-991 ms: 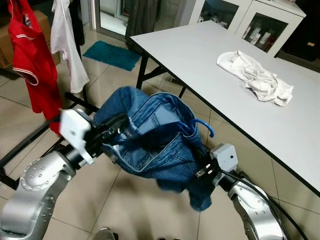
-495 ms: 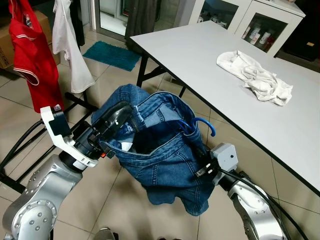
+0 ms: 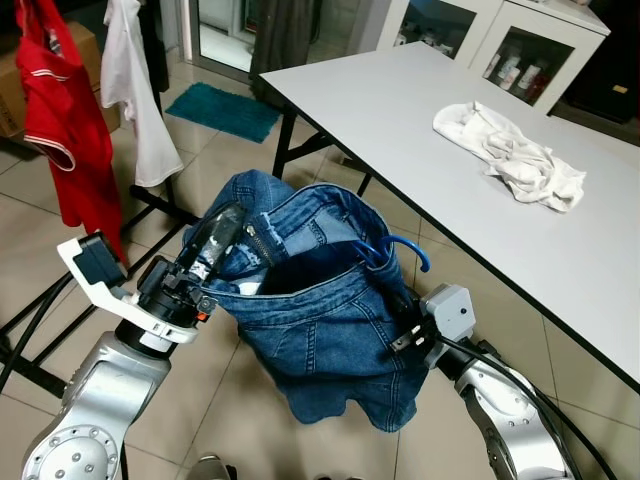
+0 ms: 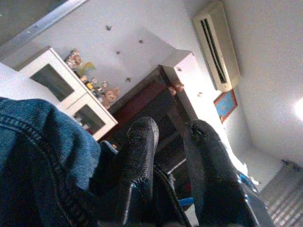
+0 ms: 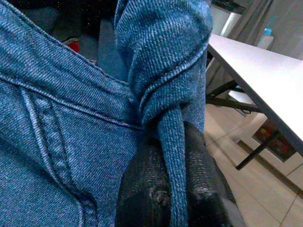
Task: Hang hanger
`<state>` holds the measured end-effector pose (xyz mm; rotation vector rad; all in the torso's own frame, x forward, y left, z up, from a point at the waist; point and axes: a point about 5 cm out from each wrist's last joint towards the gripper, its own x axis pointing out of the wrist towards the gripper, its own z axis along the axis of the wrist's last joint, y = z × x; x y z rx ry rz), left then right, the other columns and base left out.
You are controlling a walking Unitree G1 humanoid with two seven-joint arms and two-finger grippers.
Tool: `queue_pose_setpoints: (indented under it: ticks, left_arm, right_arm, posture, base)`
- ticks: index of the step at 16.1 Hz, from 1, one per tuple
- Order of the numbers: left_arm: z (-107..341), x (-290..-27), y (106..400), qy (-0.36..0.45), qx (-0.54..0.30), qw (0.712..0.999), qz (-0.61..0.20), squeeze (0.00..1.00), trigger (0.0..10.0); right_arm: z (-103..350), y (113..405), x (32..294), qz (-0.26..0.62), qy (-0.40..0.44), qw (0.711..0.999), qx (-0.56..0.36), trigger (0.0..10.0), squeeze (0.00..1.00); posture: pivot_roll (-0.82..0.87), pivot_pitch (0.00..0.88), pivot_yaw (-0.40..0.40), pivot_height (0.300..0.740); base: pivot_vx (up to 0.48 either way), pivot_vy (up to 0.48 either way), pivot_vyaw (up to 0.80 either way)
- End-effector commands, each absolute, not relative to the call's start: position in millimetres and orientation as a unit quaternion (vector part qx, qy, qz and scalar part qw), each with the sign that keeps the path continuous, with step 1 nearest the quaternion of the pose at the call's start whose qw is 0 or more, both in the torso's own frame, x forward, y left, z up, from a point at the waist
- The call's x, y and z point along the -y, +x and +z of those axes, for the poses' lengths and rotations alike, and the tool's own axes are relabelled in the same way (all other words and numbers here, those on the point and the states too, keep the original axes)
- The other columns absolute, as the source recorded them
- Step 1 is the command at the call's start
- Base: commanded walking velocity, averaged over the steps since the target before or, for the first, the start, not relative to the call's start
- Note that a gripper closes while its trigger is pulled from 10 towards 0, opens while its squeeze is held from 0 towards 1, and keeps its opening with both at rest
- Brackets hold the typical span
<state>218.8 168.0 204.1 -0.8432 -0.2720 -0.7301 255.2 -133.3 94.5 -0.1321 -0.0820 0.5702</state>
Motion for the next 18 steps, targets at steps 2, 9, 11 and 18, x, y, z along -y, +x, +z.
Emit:
queue_pose_setpoints:
  ticks: [2, 9, 11, 18]
  left_arm:
    - [202, -166, 218, -0.387, 0.115, 0.852, -0.334, 1.00, 10.0]
    - [177, -167, 234, 0.021, 0.062, 0.951, -0.301, 0.00, 10.0]
    - [172, -170, 238, 0.097, 0.058, 0.950, -0.292, 0.00, 10.0]
    - [162, -173, 237, 0.128, 0.060, 0.946, -0.293, 0.00, 0.0]
  right_arm:
    - [100, 258, 142, 0.267, -0.065, 0.960, 0.052, 0.0, 0.00]
    - [101, 258, 143, 0.266, -0.065, 0.960, 0.053, 0.0, 0.00]
    - [100, 257, 143, 0.264, -0.065, 0.961, 0.052, 0.0, 0.00]
    - [99, 254, 142, 0.263, -0.062, 0.961, 0.050, 0.0, 0.00]
  posture:
    - [0.14, 0.131, -0.190, 0.740]
    - [0.13, 0.130, -0.185, 0.740]
    - [0.13, 0.134, -0.183, 0.740]
    - [0.13, 0.142, -0.182, 0.740]
  base:
    - [0.000, 0.000, 0.00]
    - [0.000, 0.000, 0.00]
    - [0.000, 0.000, 0.00]
    - [0.000, 0.000, 0.00]
